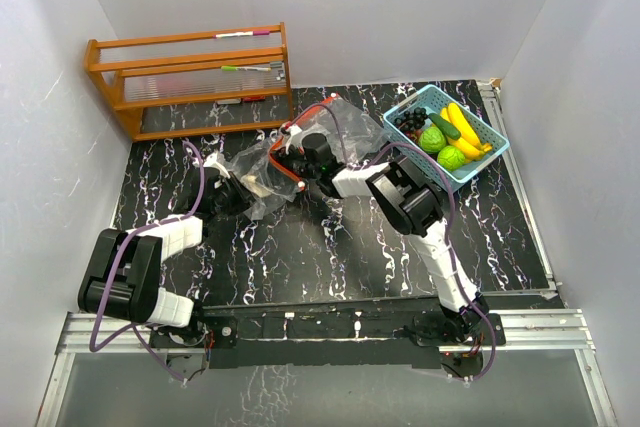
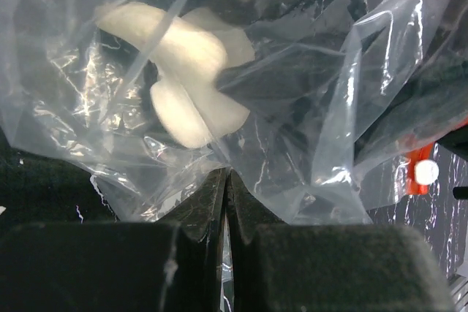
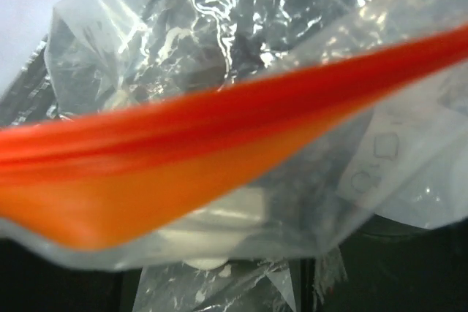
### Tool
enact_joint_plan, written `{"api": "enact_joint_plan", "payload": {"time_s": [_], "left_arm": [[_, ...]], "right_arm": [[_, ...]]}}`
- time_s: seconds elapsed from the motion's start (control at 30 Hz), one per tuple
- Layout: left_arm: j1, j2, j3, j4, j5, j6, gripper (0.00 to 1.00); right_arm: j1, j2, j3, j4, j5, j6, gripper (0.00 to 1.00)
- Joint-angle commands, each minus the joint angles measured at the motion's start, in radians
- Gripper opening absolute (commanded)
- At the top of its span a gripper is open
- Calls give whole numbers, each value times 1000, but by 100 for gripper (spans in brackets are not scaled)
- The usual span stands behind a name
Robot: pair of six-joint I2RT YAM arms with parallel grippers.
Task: Open the zip-top bag and remove the fake food
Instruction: Pick up the fake vegetable from the zipper food storage bag.
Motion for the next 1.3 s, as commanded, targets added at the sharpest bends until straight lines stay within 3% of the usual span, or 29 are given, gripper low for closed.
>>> {"api": "enact_joint_plan", "payload": {"time_s": [0.0,0.17,0.33,0.57,0.8,0.9,1.07,1.27], "left_arm": [[3,-16,6,30,23,9,0],[3,-14,7,28,29,6,0],[6,-24,11,12,14,12,0],[8,8,-2,50,32,-10,0],[8,-16,3,27,27,-2,0],[8,-26,-1,17,18,3,0],[8,-10,-3,34,30,-4,0],[9,-26,9,5,20,9,0]], "right_arm": [[49,40,31,-178,153,-166,70],[64,50,53,-236,182,-221,53],[67,-5,-33,-216,168,-240,28],[65,-117,-161,-172,123,-247,8],[47,-153,-188,-154,144,-235,8],[46,-177,-209,-109,140,-220,24],[59,-146,-157,-122,99,-229,36],[52,-103,-134,-202,201,-230,37]]}}
